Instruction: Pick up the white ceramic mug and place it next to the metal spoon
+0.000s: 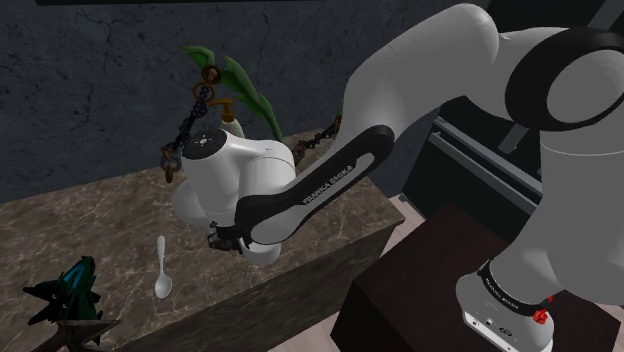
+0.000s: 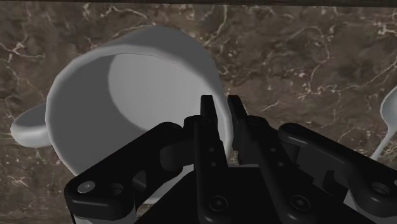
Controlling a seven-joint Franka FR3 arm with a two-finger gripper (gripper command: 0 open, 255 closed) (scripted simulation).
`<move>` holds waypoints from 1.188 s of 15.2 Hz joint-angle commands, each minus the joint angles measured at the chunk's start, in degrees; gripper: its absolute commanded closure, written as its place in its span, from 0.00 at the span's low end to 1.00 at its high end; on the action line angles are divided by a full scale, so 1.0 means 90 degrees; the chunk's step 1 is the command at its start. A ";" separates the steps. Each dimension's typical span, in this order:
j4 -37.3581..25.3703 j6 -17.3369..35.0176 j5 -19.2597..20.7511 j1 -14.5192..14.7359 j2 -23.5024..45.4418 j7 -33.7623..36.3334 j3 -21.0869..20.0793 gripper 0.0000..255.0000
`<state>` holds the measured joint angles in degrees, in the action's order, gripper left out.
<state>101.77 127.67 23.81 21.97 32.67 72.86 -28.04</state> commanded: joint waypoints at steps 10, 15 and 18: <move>0.0028 0.0536 0.0327 0.0166 0.0544 0.0228 0.0243 1.00; 0.0027 0.0536 0.0327 0.0166 0.0544 0.0227 0.0243 1.00; 0.0027 0.0536 0.0327 0.0166 0.0544 0.0228 0.0243 0.00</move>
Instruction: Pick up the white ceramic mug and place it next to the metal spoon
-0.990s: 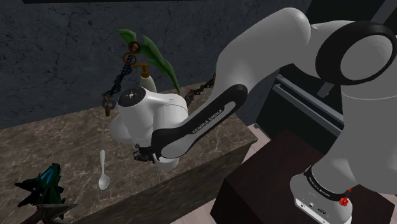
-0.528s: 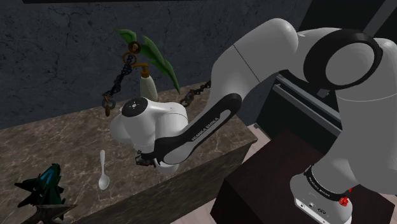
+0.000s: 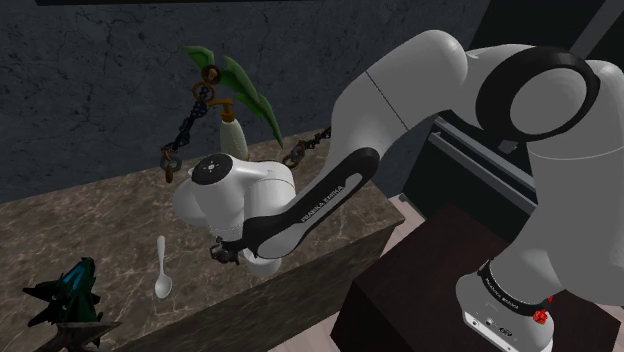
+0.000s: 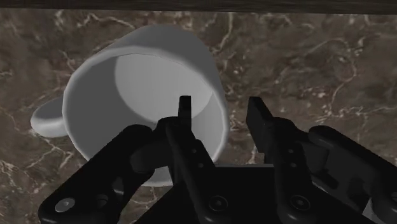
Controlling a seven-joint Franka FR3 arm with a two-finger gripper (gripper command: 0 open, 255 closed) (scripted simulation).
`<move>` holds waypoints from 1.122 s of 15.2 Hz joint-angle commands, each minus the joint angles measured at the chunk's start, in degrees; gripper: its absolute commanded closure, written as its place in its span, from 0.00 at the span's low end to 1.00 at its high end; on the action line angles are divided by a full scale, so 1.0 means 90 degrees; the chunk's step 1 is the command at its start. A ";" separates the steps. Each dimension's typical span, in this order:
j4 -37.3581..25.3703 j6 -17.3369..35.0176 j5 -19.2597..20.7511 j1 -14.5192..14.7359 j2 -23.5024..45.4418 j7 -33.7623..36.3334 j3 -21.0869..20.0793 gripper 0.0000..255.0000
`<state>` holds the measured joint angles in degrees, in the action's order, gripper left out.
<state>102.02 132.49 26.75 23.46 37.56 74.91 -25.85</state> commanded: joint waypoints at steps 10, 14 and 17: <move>-0.0041 -0.0526 -0.0310 -0.0128 -0.0517 -0.0182 -0.0242 0.00; -0.0041 -0.0526 -0.0310 -0.0128 -0.0517 -0.0182 -0.0242 0.00; -0.0041 -0.0526 -0.0310 -0.0128 -0.0517 -0.0182 -0.0242 0.00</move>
